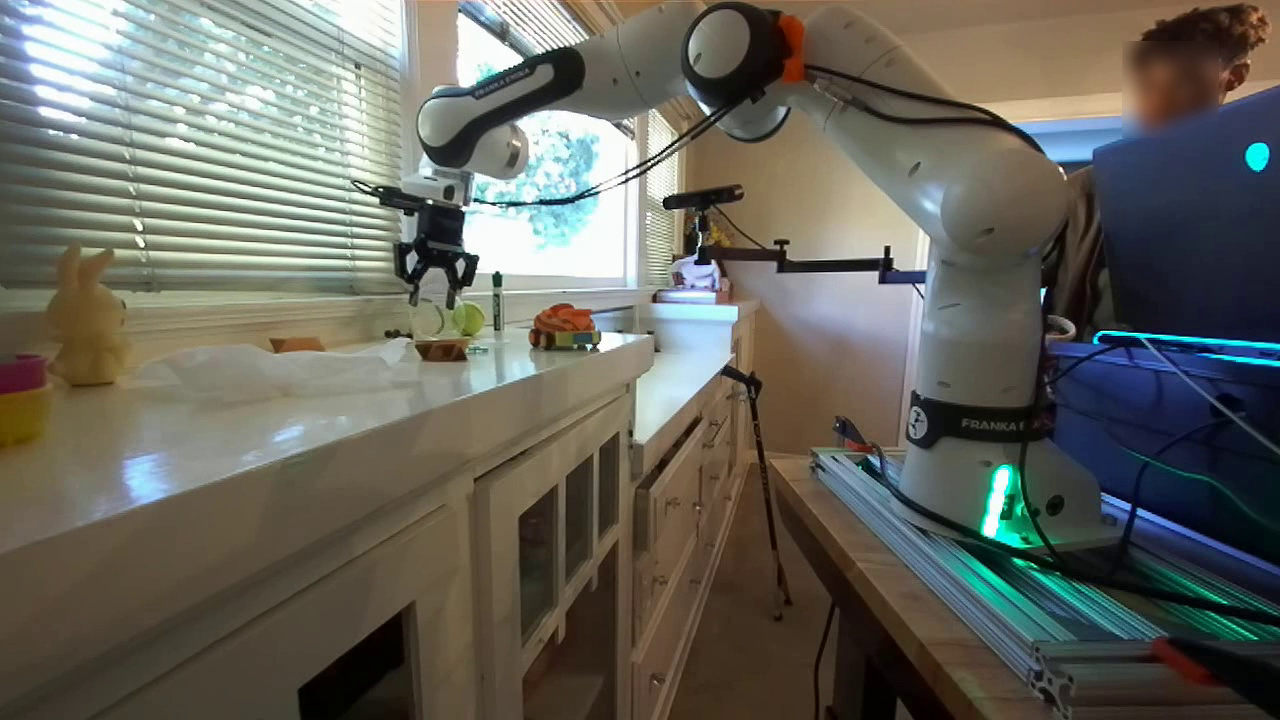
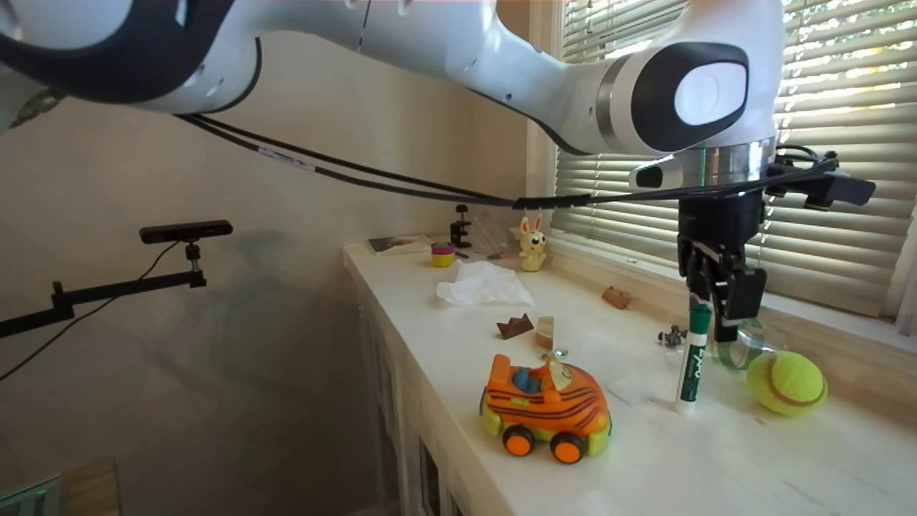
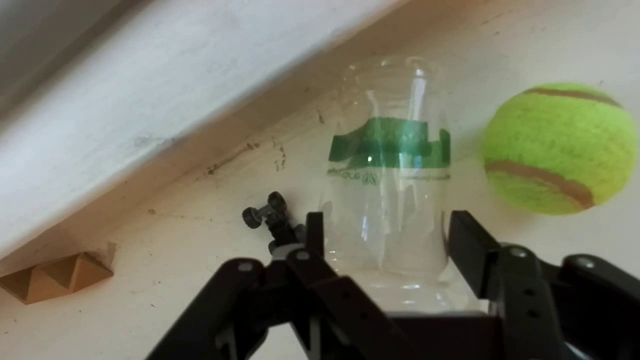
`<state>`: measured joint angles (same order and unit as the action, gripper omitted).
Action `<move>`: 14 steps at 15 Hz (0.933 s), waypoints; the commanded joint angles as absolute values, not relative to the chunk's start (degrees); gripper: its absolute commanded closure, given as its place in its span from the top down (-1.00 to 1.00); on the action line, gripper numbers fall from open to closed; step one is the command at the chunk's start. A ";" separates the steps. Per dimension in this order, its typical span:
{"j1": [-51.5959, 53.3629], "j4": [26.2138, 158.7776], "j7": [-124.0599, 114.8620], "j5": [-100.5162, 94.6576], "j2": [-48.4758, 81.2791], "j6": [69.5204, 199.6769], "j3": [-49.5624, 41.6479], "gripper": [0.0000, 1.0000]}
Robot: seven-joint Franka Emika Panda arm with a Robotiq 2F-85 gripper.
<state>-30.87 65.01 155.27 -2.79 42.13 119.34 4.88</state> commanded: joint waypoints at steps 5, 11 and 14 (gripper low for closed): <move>-27.97 61.65 156.96 -8.52 42.97 116.13 3.87 0.31; -25.43 60.98 157.05 -11.56 42.74 115.39 4.12 0.26; -23.65 60.65 156.27 -13.54 42.70 115.14 3.72 0.24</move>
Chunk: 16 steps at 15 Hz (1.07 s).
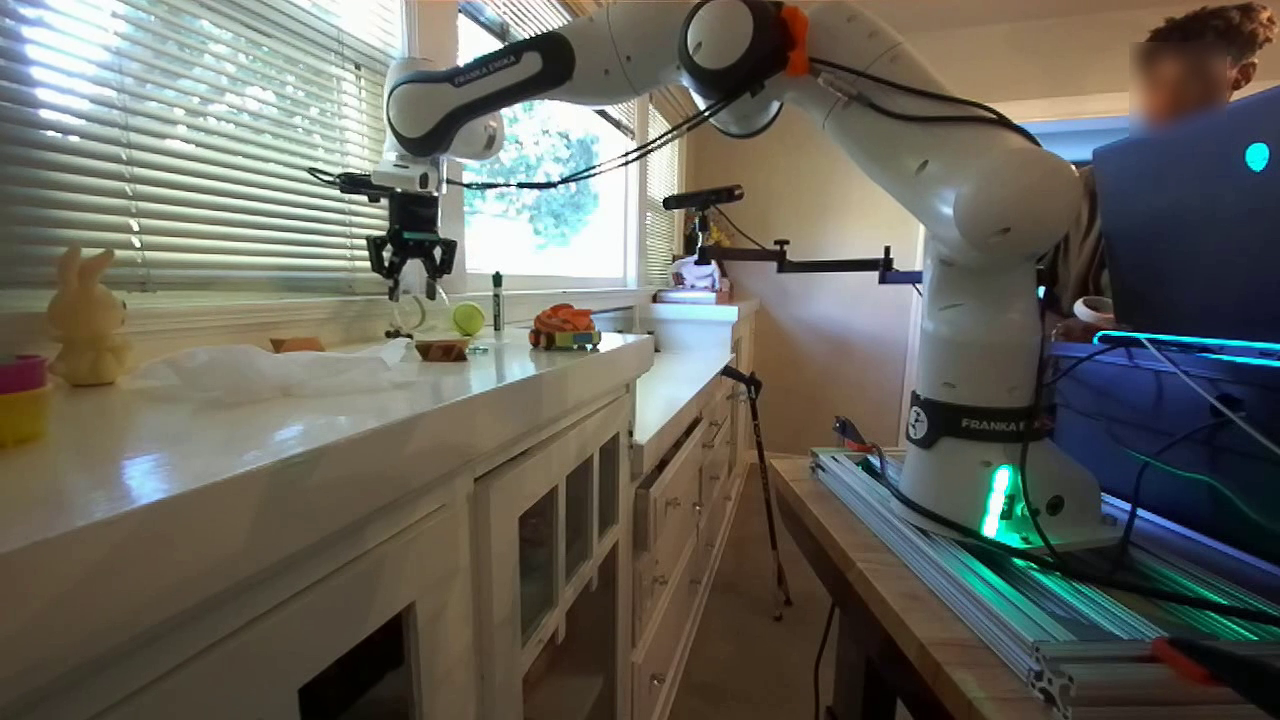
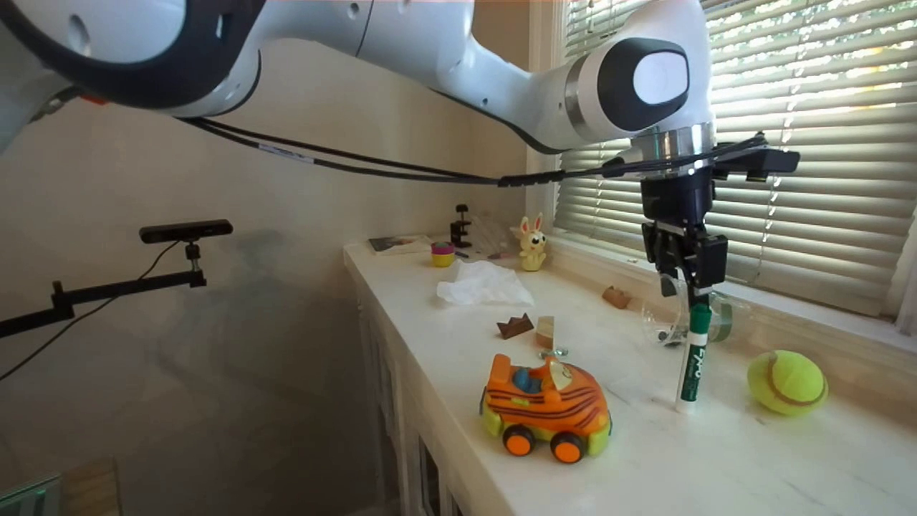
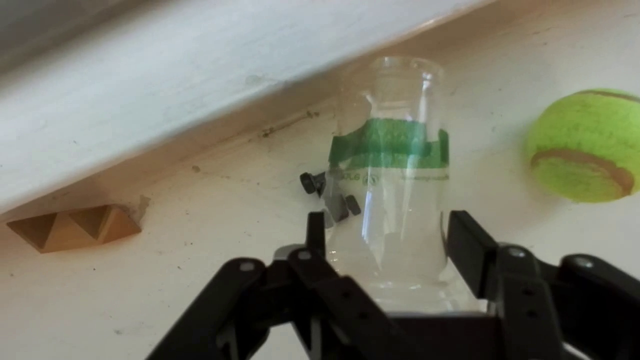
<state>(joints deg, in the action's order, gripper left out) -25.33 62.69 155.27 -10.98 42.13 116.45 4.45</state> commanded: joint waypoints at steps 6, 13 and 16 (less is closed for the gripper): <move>-18.10 58.84 157.50 -12.97 43.39 114.47 0.04 0.25; -14.62 57.03 156.22 -10.87 44.07 110.49 -0.15 0.21; -14.32 56.15 155.25 -8.61 44.28 107.19 0.34 0.33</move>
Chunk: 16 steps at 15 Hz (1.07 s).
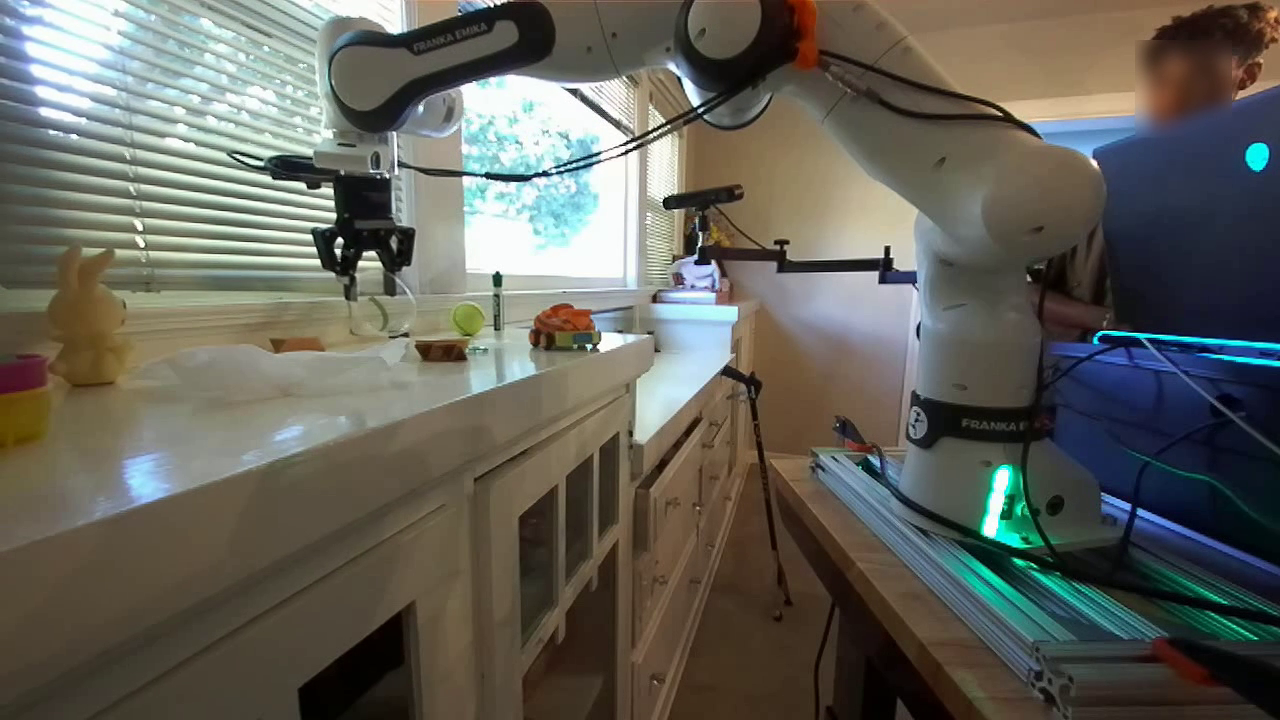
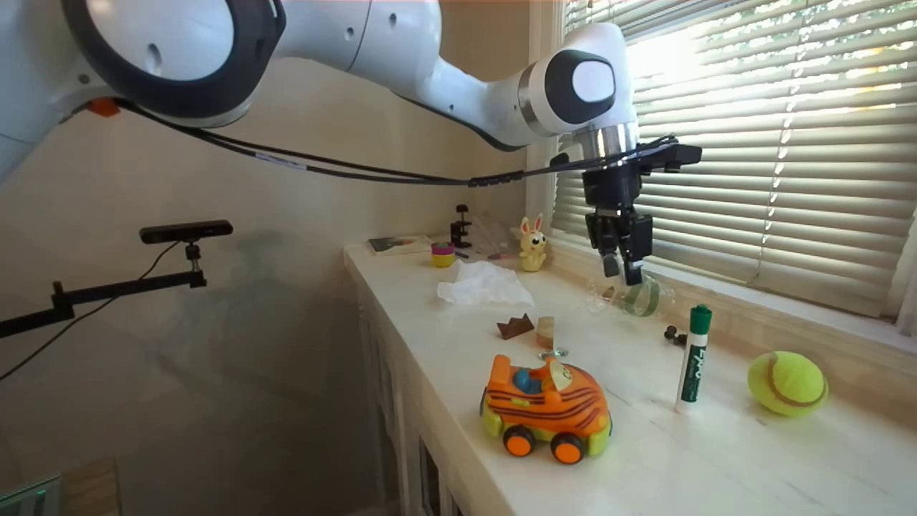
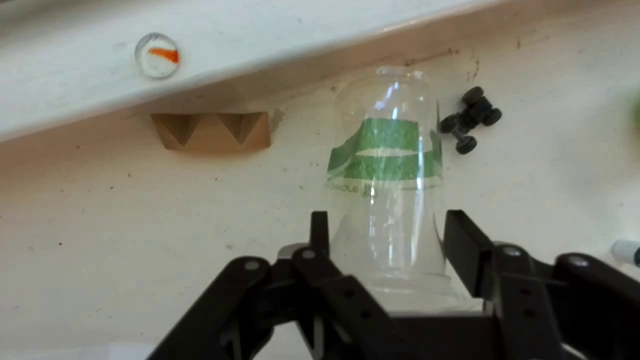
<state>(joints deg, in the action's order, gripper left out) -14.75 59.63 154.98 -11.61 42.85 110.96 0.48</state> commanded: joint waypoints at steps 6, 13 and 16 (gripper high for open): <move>-14.29 54.89 154.68 -4.21 44.42 101.36 0.97 0.48; -14.89 53.83 153.64 -3.47 45.01 98.95 1.39 1.00; -16.49 52.94 153.43 -2.48 45.05 99.49 1.42 1.00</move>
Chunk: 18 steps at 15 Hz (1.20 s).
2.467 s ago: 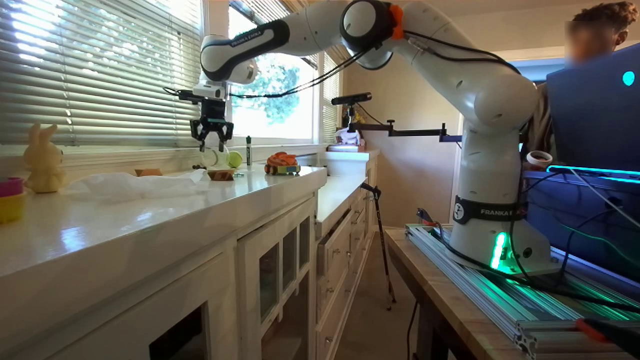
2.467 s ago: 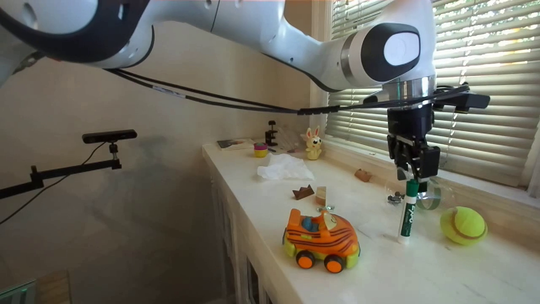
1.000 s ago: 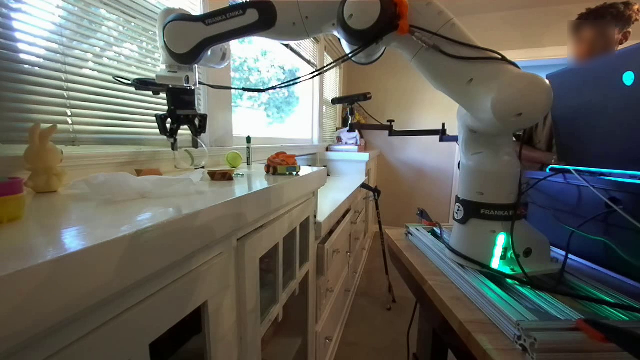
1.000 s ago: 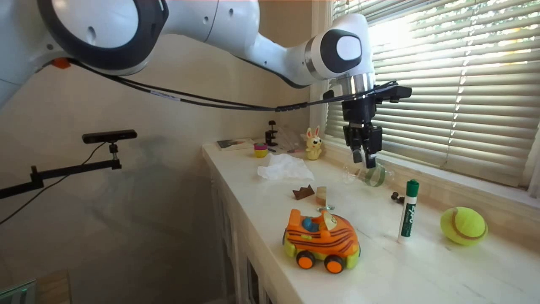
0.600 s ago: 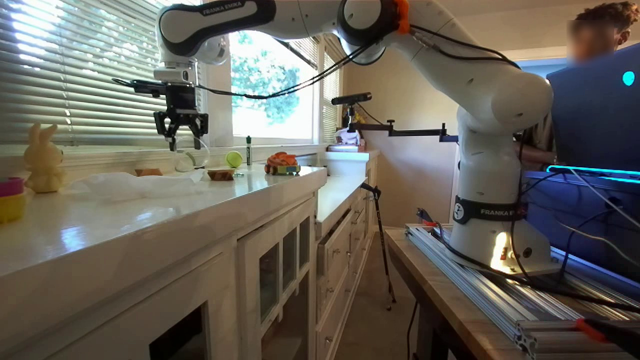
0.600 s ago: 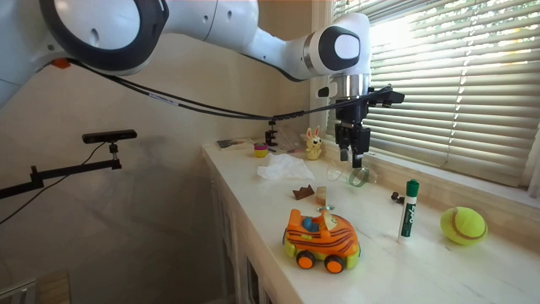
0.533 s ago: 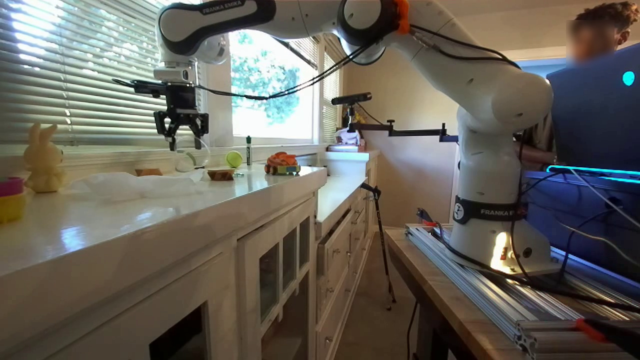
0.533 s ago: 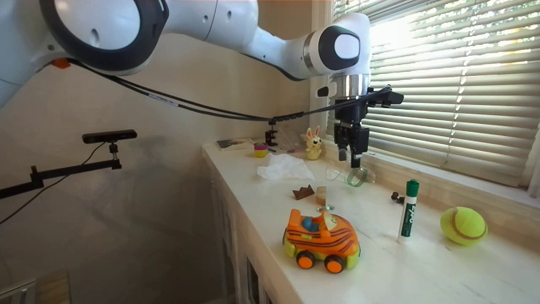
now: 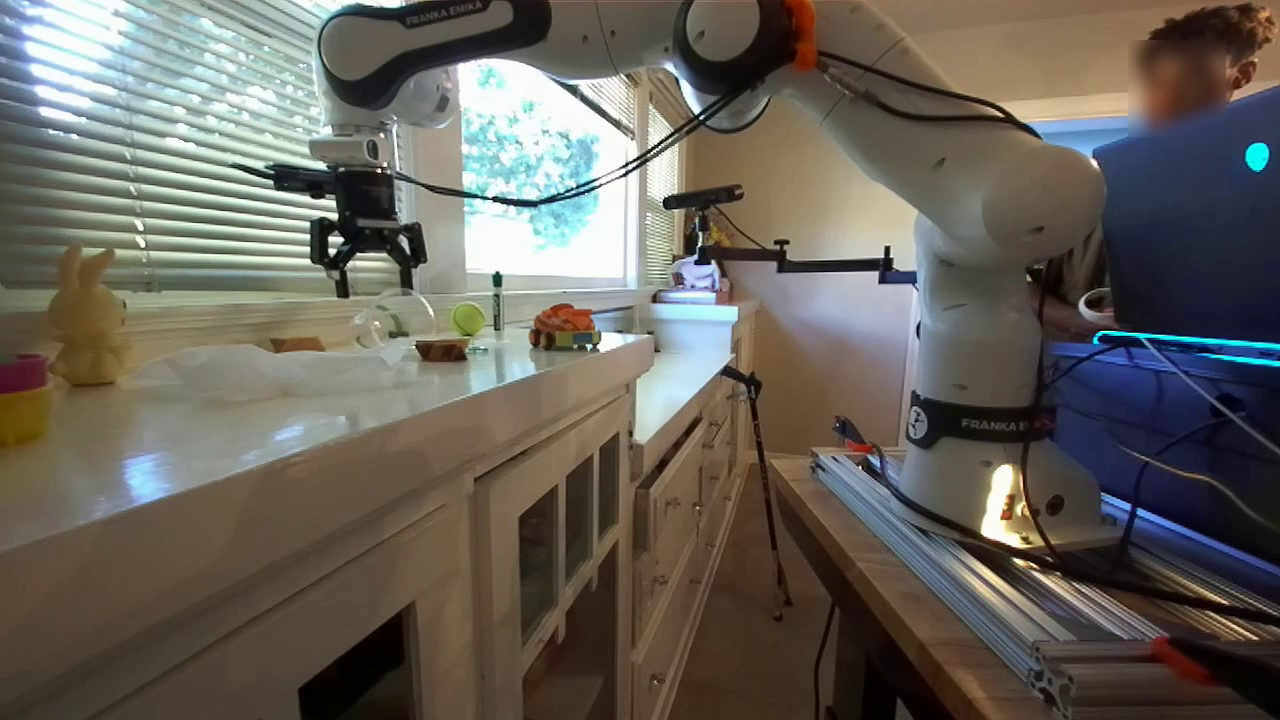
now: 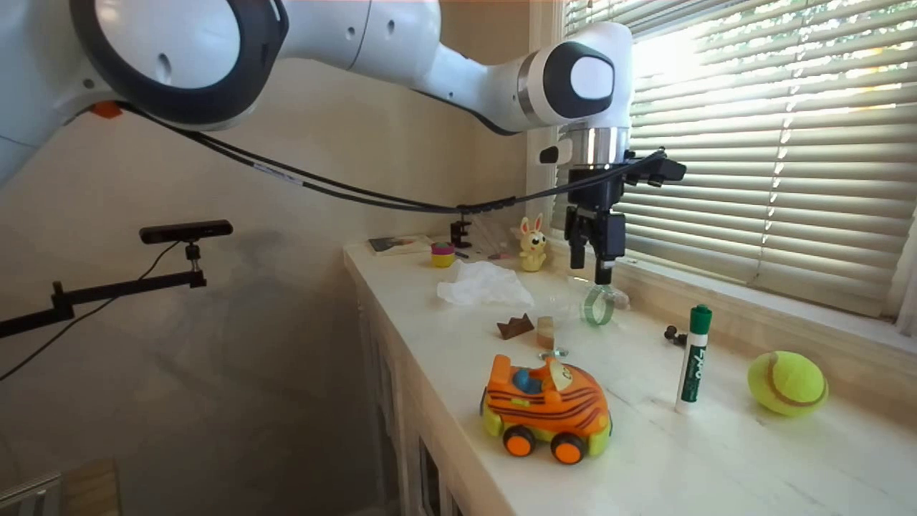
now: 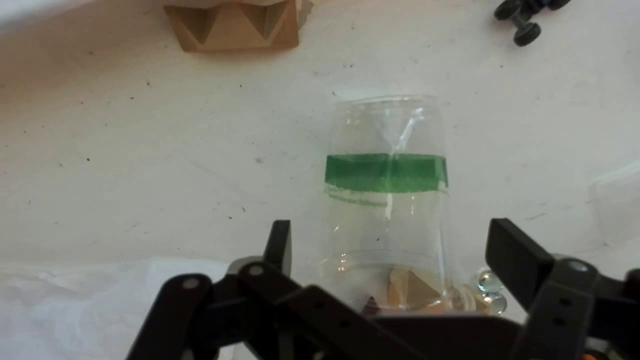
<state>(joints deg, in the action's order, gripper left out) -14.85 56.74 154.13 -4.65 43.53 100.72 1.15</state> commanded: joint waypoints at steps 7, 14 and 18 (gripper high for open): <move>-25.74 53.32 155.98 -5.31 45.24 100.03 8.72 1.00; -35.05 53.35 157.13 -14.57 49.20 101.07 26.40 1.00; -41.46 55.16 157.23 -26.29 51.59 99.44 39.78 1.00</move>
<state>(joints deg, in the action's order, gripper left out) -37.10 55.29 155.49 -18.67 49.30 100.92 31.00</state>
